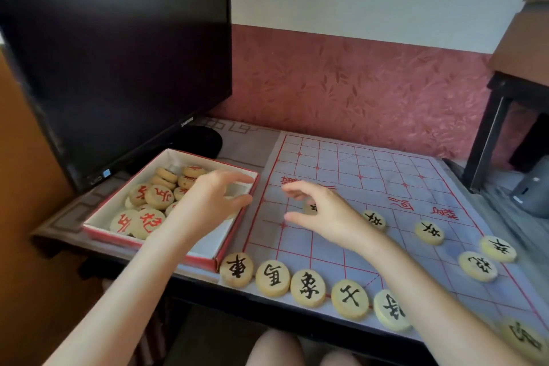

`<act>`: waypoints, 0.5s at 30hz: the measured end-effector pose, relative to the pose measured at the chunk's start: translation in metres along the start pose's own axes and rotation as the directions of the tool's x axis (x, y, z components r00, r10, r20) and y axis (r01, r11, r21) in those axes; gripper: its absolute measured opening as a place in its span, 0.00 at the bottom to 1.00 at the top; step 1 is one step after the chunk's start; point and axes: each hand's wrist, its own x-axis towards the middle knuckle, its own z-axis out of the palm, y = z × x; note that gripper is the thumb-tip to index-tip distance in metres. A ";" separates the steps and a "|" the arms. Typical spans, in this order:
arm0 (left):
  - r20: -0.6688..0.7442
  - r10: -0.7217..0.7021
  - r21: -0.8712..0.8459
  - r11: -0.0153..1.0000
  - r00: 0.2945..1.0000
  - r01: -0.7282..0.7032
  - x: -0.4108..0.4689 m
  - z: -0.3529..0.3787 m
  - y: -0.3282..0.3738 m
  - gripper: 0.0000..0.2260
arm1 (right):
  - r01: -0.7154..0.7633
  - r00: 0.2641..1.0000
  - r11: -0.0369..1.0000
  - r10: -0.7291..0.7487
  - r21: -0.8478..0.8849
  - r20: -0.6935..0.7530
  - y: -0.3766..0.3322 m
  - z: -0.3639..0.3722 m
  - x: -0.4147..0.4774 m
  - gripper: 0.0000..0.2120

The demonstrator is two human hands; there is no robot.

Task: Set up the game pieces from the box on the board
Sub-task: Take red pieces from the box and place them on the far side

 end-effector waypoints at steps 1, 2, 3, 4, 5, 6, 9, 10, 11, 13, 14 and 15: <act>-0.016 -0.043 0.018 0.999 0.999 0.044 -0.005 -0.011 -0.008 0.16 | 0.024 1.000 1.000 -0.023 -0.008 0.016 -0.008 0.006 0.006 0.21; -0.027 -0.086 0.039 0.995 0.996 0.087 -0.010 -0.021 -0.016 0.16 | 0.044 0.999 0.999 -0.043 -0.019 0.028 -0.016 0.013 0.012 0.21; -0.024 -0.123 0.059 0.990 0.992 0.125 -0.014 -0.029 -0.023 0.16 | 0.056 0.998 0.998 -0.054 -0.032 0.042 -0.023 0.019 0.017 0.20; -0.007 -0.146 0.082 0.986 0.989 0.146 -0.018 -0.037 -0.029 0.16 | 0.066 0.997 0.997 -0.063 -0.040 0.054 -0.030 0.024 0.023 0.20; 0.021 -0.157 0.114 0.982 0.987 0.154 -0.021 -0.042 -0.034 0.17 | 0.071 0.995 0.997 -0.068 -0.043 0.067 -0.037 0.029 0.028 0.21; 0.043 -0.167 0.163 0.974 0.985 0.158 -0.024 -0.045 -0.038 0.17 | 0.073 0.994 0.996 -0.069 -0.045 0.080 -0.042 0.034 0.032 0.21; 0.054 -0.189 0.321 0.933 0.980 0.162 -0.028 -0.047 -0.049 0.18 | 0.051 0.993 0.991 -0.036 -0.128 0.112 -0.056 0.045 0.046 0.21; 0.053 -0.183 0.355 0.923 0.982 0.152 -0.027 -0.045 -0.053 0.18 | 0.030 0.993 0.986 -0.010 -0.163 0.122 -0.060 0.049 0.050 0.20; 0.052 -0.171 0.386 0.912 0.984 0.138 -0.025 -0.043 -0.056 0.18 | 0.008 0.991 0.982 0.019 -0.190 0.136 -0.062 0.053 0.053 0.20; 0.066 -0.168 0.449 0.885 0.984 0.121 -0.023 -0.040 -0.059 0.20 | -0.029 0.985 0.971 0.068 -0.237 0.159 -0.066 0.060 0.059 0.21; 0.068 -0.171 0.470 0.875 0.983 0.119 -0.022 -0.040 -0.061 0.20 | -0.039 0.982 0.965 0.084 -0.259 0.166 -0.067 0.063 0.061 0.21; 0.073 -0.175 0.482 0.868 0.982 0.119 -0.021 -0.040 -0.062 0.21 | -0.053 0.980 0.960 0.103 -0.275 0.170 -0.067 0.066 0.062 0.20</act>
